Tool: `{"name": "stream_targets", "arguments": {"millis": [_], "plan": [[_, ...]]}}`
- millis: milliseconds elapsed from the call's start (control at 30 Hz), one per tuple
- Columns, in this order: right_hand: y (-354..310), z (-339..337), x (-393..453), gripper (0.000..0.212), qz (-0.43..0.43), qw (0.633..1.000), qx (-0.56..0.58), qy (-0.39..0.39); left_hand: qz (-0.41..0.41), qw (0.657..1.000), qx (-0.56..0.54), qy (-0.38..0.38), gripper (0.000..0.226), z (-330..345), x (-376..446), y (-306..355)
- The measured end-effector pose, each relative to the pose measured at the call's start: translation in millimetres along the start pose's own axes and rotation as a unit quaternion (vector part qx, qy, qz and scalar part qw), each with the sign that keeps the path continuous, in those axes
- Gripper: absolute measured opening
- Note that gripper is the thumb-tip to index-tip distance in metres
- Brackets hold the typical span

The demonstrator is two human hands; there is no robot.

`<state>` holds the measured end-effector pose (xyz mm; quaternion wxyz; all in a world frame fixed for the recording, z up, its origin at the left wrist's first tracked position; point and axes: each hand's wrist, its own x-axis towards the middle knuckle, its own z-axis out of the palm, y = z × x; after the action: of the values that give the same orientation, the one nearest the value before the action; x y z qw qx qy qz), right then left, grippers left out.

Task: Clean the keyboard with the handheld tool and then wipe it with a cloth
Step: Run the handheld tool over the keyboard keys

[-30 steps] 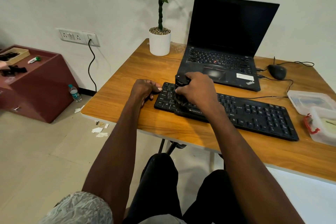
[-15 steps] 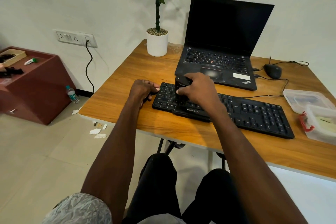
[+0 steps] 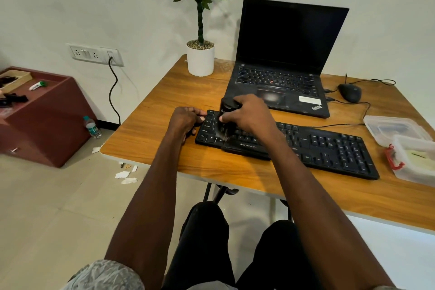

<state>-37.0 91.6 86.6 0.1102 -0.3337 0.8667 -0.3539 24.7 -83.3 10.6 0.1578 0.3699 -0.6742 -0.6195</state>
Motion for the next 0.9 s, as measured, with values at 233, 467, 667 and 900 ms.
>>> {"name": "stream_targets", "arguments": {"millis": [233, 467, 667, 900], "plan": [[-2.2, 1.8, 9.1, 0.027, -0.016, 0.995, 0.048, -0.085, -0.001, 1.000, 0.001, -0.001, 0.026, 3.4, -0.9, 4.9], [-5.1, 6.3, 29.4, 0.033, -0.059, 0.998, -0.034, 0.001, -0.002, 1.000, 0.001, -0.007, 0.014, -1.6, 1.0, 3.8], [-8.9, 9.4, 51.6, 0.028, -0.072, 0.997, -0.027, -0.018, -0.002, 1.000, 0.001, -0.014, 0.011, -4.1, -1.3, 7.2], [-6.0, 8.6, 71.6, 0.030, -0.044, 0.993, 0.036, -0.104, 0.001, 1.000, 0.000, -0.006, 0.016, -4.3, 1.1, 5.5]]}}
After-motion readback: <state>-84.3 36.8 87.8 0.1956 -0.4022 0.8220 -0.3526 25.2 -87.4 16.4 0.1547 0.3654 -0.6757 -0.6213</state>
